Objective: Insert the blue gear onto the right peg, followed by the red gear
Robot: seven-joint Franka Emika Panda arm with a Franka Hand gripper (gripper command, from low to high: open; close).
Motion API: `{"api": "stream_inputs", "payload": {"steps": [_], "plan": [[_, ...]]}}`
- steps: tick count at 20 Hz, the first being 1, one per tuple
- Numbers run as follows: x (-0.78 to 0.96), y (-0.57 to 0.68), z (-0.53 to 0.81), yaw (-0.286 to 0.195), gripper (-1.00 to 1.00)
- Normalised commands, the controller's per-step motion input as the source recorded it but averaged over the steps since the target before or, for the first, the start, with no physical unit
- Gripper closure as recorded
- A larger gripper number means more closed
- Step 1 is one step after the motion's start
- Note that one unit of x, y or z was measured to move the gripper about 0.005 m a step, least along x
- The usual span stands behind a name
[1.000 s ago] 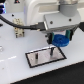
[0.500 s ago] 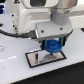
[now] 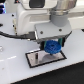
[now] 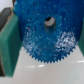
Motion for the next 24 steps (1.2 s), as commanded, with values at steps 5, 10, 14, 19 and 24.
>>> {"api": "stream_inputs", "payload": {"steps": [5, 10, 14, 19, 24], "plan": [[0.03, 0.0, 0.14, 0.0, 1.0], [0.23, -0.01, 0.25, 0.0, 1.0], [0.2, 0.0, 0.28, 0.0, 1.0], [0.31, -0.01, 0.01, 0.0, 1.0], [0.23, 0.01, -0.07, 0.0, 1.0]]}}
